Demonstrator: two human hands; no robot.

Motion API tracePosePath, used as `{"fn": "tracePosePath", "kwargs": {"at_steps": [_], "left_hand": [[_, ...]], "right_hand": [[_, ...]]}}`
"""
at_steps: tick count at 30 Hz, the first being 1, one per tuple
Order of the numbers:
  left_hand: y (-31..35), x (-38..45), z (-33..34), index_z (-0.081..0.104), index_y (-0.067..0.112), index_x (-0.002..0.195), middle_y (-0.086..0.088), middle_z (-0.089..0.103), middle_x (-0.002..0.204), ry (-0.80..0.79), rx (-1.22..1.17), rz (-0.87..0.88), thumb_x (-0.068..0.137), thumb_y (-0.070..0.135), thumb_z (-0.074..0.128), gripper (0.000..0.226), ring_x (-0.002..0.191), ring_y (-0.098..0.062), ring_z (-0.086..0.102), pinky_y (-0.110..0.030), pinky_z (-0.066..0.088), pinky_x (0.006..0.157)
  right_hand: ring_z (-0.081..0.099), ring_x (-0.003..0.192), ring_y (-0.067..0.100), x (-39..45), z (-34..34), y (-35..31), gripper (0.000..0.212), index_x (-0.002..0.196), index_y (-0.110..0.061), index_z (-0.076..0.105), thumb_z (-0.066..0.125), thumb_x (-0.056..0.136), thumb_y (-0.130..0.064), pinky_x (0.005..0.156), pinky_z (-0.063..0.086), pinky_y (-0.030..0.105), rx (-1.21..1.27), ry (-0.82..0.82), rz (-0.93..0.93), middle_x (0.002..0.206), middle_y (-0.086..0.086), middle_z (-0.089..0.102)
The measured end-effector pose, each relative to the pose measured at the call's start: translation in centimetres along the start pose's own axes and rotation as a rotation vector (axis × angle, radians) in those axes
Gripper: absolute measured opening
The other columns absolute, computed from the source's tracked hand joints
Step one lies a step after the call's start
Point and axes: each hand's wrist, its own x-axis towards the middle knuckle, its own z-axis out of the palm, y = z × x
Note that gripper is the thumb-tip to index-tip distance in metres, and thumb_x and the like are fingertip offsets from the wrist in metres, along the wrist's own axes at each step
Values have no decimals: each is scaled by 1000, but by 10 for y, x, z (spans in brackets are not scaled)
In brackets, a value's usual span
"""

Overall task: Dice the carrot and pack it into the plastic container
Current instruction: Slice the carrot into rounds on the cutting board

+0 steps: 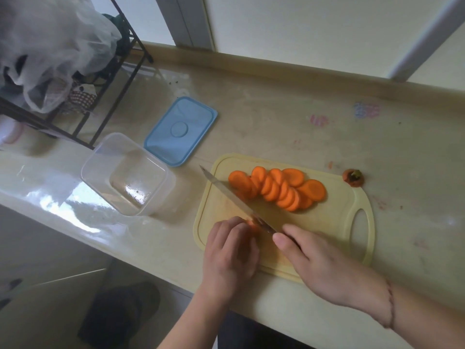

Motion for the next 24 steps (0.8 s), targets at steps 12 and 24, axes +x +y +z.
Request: {"fn": "tracePosePath", "kwargs": {"at_steps": [12, 24], "left_hand": [[-1, 1, -1, 62, 13, 109, -12, 67, 96, 19, -5, -26, 79, -2, 75, 36, 86, -24, 60, -27, 50, 83], [0, -2, -4, 76, -2, 98, -10, 68, 97, -75, 20, 4, 83, -2, 74, 15, 87, -25, 63, -26, 52, 82]], "right_hand": [[52, 62, 8, -48, -15, -10, 37, 86, -40, 43, 21, 82, -70, 56, 39, 26, -67, -37, 38, 67, -14, 54], [53, 66, 14, -19, 2, 3, 41, 77, -26, 39, 22, 92, -60, 62, 41, 35, -83, -23, 32, 70, 2, 54]]}}
